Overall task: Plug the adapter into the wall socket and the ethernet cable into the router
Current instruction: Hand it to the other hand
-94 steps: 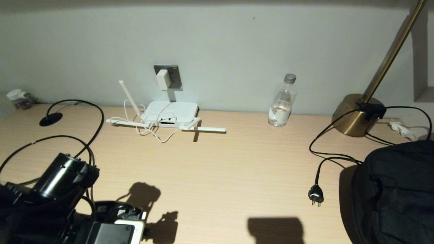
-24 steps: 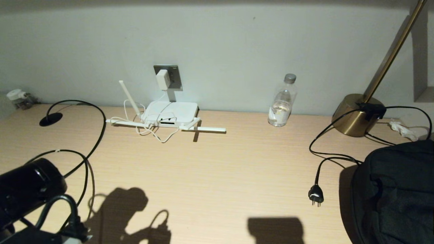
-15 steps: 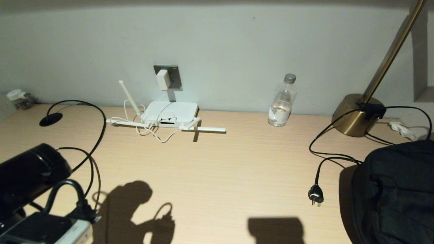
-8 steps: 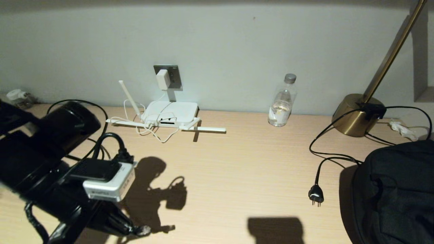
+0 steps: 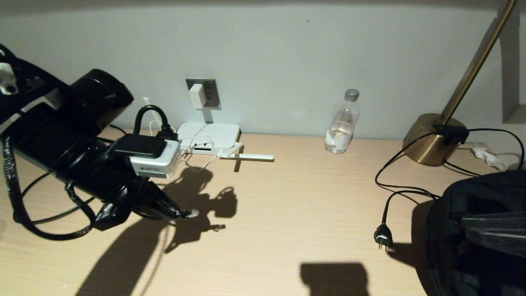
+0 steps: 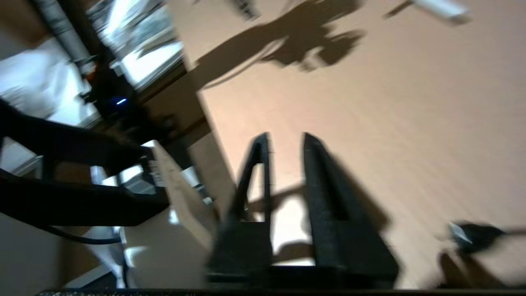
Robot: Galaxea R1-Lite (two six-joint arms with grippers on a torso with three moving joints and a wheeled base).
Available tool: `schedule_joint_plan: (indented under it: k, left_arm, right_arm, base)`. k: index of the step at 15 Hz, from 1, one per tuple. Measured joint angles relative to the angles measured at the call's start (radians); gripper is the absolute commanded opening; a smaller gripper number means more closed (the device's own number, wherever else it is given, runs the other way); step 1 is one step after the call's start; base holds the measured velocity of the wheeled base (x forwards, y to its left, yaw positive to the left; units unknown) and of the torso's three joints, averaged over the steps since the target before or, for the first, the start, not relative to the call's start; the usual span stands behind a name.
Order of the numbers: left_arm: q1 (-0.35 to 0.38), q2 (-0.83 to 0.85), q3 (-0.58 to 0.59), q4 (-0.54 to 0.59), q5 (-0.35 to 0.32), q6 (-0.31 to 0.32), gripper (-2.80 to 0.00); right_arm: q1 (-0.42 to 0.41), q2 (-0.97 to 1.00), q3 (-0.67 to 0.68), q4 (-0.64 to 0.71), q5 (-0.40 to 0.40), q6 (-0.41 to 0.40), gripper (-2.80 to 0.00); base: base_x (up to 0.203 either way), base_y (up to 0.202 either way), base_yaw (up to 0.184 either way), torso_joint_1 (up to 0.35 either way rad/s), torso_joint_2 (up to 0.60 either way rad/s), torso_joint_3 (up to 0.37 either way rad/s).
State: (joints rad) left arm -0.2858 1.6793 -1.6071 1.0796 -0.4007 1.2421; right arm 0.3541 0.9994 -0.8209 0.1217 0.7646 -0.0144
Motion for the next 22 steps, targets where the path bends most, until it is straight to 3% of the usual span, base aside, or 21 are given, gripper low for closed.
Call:
schedule_joint_plan:
  k: [4, 8, 11, 15, 18, 22]
  left_arm:
    - [0.031, 0.03, -0.093, 0.0, 0.008, -0.001, -2.8]
    - [0.046, 0.059, -0.154, -0.001, 0.011, -0.001, -2.8]
    - [0.048, 0.07, -0.178, -0.003, 0.028, -0.001, -2.8]
    - [0.05, 0.075, -0.225, -0.003, 0.03, -0.003, -2.8]
    - [0.054, 0.076, -0.248, -0.001, 0.028, -0.003, -2.8]
    - [0.041, 0.073, -0.273, -0.001, 0.002, -0.004, -2.8]
  right_arm:
    - [0.183, 0.25, -0.184, -0.003, 0.006, 0.065, 0.0]
    - [0.302, 0.42, -0.278, -0.033, 0.007, 0.242, 0.0]
    - [0.349, 0.497, -0.29, -0.132, -0.012, 0.42, 0.0]
    - [0.42, 0.573, -0.32, -0.292, -0.152, 0.719, 0.0]
    - [0.452, 0.617, -0.359, -0.349, -0.184, 0.935, 0.0]
    - [0.478, 0.685, -0.397, -0.353, -0.188, 0.966, 0.0]
  base:
    - [0.0, 0.0, 0.0, 0.0, 0.0, 0.0]
    - [0.0, 0.0, 0.0, 0.0, 0.0, 0.0]
    - [0.0, 0.0, 0.0, 0.0, 0.0, 0.0]
    - [0.0, 0.0, 0.0, 0.0, 0.0, 0.0]
    - [0.0, 0.0, 0.0, 0.0, 0.0, 0.0]
    - [0.0, 0.0, 0.0, 0.0, 0.0, 0.0]
